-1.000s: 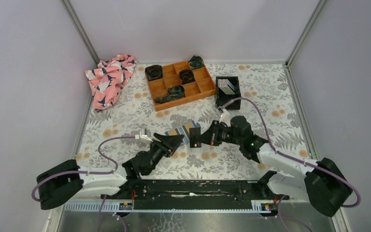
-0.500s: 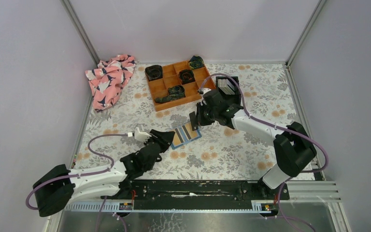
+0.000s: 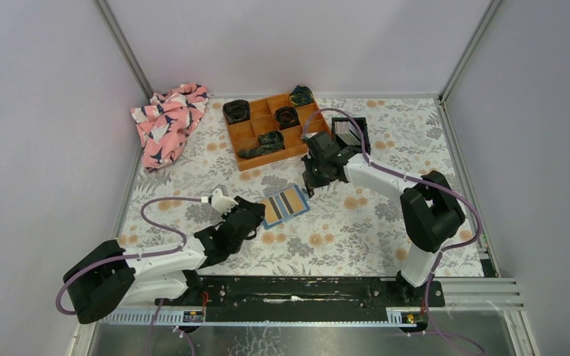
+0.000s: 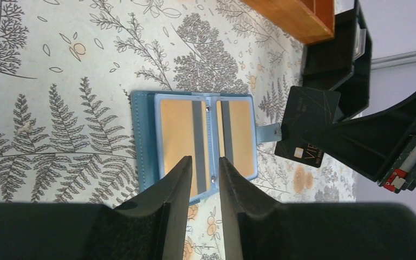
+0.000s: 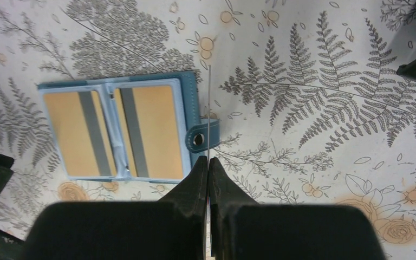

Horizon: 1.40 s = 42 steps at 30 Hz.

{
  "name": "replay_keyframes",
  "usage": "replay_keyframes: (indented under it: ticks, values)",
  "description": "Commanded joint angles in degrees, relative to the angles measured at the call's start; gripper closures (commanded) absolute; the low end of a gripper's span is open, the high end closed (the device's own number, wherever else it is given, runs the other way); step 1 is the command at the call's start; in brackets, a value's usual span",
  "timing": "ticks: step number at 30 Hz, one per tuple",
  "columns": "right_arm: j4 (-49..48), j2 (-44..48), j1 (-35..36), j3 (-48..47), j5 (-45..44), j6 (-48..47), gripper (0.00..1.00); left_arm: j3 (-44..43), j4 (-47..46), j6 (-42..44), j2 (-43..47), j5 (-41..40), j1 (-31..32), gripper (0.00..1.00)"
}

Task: Put the credit cards into the card holder
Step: Insert the credit card into the card holder.

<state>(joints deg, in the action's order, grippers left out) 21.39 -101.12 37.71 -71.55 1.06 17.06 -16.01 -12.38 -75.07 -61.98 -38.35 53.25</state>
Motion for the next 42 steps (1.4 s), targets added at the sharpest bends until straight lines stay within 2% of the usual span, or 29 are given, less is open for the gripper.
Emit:
replay_keyframes:
  ticks: [1,6,12,17,23,30,42]
  values:
    - [1.6,-1.4,-0.9,-2.6,0.5,-2.1,1.0,-1.6,0.5,1.9,-1.8,1.7,-1.3,0.69]
    - [0.9,-2.1,-1.1,-2.3,1.8,-2.3,1.0,-1.3,-0.9,2.0,-3.5,3.2,-2.3,0.69]
    - [-1.3,4.1,-1.0,-0.3,-4.8,-1.8,1.0,-1.0,-1.9,2.3,-4.6,4.2,-3.0,0.7]
    - [-0.5,7.1,-0.8,-1.1,-3.4,-2.8,1.0,-1.2,-3.7,2.3,-7.0,5.7,-3.6,0.7]
    - [1.1,4.8,0.7,-3.0,2.9,-3.7,1.0,-1.8,-4.7,2.1,-10.0,6.6,-4.0,0.71]
    - [1.6,-0.1,2.7,-4.7,5.6,-4.5,1.0,-1.7,-5.1,1.7,-11.6,7.3,-4.7,0.72]
    - [2.8,-3.2,3.0,-5.6,-0.1,-5.3,1.0,-2.0,-6.5,2.4,-13.1,9.1,-6.9,0.73]
